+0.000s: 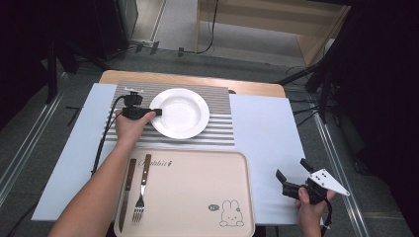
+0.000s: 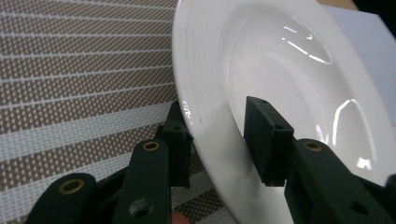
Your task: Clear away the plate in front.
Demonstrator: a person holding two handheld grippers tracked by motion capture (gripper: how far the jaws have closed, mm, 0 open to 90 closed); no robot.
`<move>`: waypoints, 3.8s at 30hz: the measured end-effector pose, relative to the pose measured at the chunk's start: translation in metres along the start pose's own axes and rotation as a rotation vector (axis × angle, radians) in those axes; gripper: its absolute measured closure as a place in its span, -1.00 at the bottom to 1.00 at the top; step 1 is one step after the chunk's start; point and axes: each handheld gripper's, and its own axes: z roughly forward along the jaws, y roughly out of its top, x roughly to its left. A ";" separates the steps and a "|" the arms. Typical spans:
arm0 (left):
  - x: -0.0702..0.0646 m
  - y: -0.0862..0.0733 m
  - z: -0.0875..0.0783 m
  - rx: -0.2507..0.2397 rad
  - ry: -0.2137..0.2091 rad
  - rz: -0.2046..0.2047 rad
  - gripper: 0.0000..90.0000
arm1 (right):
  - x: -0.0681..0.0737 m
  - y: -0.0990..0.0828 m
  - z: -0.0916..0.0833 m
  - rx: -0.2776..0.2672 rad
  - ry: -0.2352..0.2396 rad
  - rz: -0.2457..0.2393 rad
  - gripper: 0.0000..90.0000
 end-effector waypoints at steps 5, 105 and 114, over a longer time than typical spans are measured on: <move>-0.005 0.002 -0.009 -0.029 -0.058 0.073 0.48 | 0.001 0.000 0.001 0.001 -0.003 -0.003 -1.00; -0.049 -0.059 -0.085 -0.026 -0.393 -0.039 0.77 | 0.003 0.000 0.000 -0.006 -0.020 -0.012 -1.00; -0.055 -0.075 -0.087 -0.007 -0.419 -0.039 0.77 | 0.003 0.000 0.000 -0.005 -0.022 -0.014 -1.00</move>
